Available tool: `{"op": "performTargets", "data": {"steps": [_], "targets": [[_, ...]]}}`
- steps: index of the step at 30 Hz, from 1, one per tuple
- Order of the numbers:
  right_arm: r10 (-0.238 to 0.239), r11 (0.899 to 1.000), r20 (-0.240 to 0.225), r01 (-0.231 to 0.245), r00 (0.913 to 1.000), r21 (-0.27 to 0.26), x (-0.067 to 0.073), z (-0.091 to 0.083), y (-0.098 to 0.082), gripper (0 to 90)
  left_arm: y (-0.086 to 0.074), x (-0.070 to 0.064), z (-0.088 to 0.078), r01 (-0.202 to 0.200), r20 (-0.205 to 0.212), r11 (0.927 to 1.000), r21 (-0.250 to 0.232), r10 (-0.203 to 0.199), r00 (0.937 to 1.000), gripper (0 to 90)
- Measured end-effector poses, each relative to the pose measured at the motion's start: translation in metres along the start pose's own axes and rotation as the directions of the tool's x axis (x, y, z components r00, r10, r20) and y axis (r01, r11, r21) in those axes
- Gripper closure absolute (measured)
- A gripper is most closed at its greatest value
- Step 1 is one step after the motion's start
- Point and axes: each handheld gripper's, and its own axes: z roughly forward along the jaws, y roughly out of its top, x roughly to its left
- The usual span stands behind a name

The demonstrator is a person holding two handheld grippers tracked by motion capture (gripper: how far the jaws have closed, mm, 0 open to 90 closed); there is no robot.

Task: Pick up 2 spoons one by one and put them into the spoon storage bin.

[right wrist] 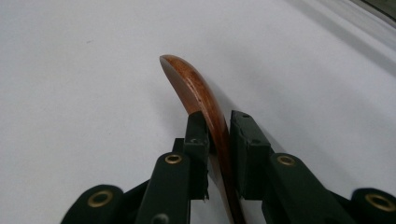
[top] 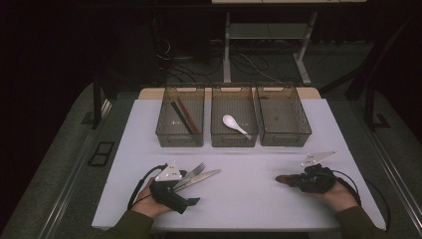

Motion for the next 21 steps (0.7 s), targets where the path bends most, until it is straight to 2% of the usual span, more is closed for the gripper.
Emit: {"op": "performTargets", "data": {"steps": [5,7,13,21], "targets": [[0.003,1.000,-0.006,-0.003,1.0000,0.008,-0.0003,-0.0003,0.0004,80.8,0.0001,0.0000,0.0001,0.001,-0.001,1.0000,0.000,-0.001,1.0000,0.0],[-0.014,1.000,0.004,0.014,0.9999,0.017,0.0013,-0.0004,0.0013,81.4,0.0001,-0.0002,0.0000,0.000,0.000,1.0000,-0.001,0.000,1.0000,0.0],[-0.018,0.999,0.011,0.018,0.9998,0.030,0.0025,-0.0008,0.0034,81.7,0.0001,0.0000,-0.0002,-0.002,0.002,1.0000,-0.001,0.002,1.0000,0.0],[-0.017,1.000,0.007,0.017,0.9998,-0.007,0.0059,-0.0051,0.0092,81.7,0.0000,0.0002,-0.0001,0.000,0.002,1.0000,-0.001,0.000,1.0000,0.0]]}}
